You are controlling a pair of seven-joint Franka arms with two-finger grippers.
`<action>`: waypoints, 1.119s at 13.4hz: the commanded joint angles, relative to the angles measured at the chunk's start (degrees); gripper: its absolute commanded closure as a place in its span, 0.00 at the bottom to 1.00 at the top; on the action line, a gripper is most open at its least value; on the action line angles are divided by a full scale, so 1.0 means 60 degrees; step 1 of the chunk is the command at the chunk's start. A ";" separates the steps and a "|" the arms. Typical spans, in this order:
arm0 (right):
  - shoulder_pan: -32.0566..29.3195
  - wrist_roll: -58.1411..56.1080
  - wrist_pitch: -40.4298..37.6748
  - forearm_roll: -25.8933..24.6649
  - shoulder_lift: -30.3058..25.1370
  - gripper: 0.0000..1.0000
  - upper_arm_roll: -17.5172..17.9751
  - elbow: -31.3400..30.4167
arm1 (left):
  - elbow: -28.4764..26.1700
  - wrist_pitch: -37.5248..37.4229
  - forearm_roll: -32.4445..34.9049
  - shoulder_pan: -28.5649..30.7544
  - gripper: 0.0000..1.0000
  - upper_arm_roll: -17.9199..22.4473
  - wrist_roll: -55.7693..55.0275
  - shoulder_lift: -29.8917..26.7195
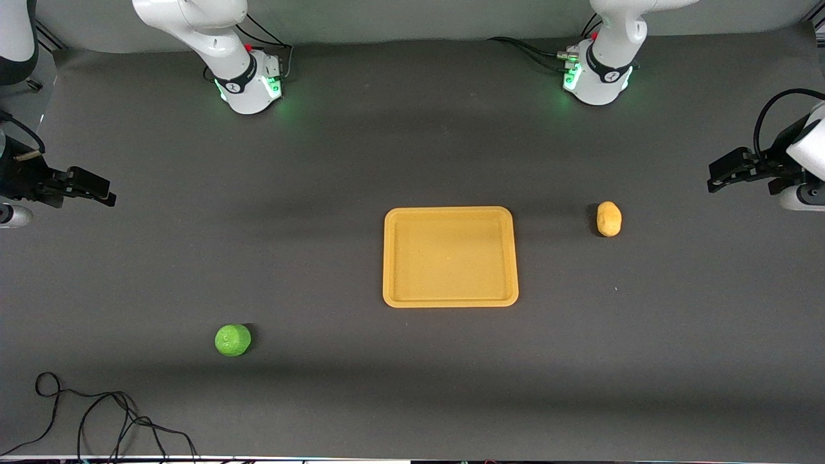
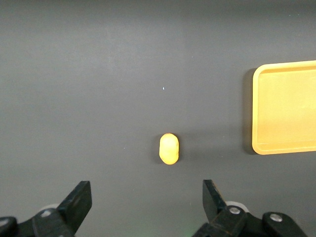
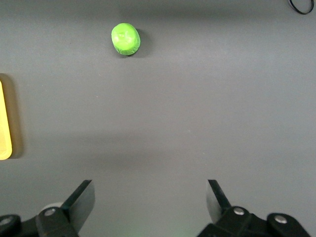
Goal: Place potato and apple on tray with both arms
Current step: 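Reach the left gripper down toward the yellow potato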
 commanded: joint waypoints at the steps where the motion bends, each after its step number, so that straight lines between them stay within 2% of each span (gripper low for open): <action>1: -0.0056 0.0175 -0.0204 0.0211 -0.0143 0.00 0.0032 0.0002 | 0.0102 -0.0149 0.0143 -0.0087 0.00 0.0017 0.0009 0.0016; 5: -0.0056 0.0175 -0.0190 0.0196 -0.0026 0.00 0.0046 0.0192 | 0.0087 -0.0119 0.0143 -0.0073 0.00 0.0031 -0.0006 0.0016; 8: -0.0056 0.0146 -0.0190 0.0196 0.0032 0.00 0.0061 0.0222 | -0.0642 0.0654 0.0143 -0.0189 0.00 0.0002 -0.0123 -0.0028; 13: -0.0042 0.0072 -0.0102 0.0196 0.0135 0.00 0.0120 0.0207 | -0.3203 0.1856 0.0070 -0.0555 0.00 -0.0013 -0.0413 -0.0146; 15: -0.0027 0.0043 -0.0029 0.0210 0.0092 0.00 0.0120 0.0091 | -0.4578 0.3183 0.0084 -0.0702 0.00 -0.0013 -0.1132 0.0015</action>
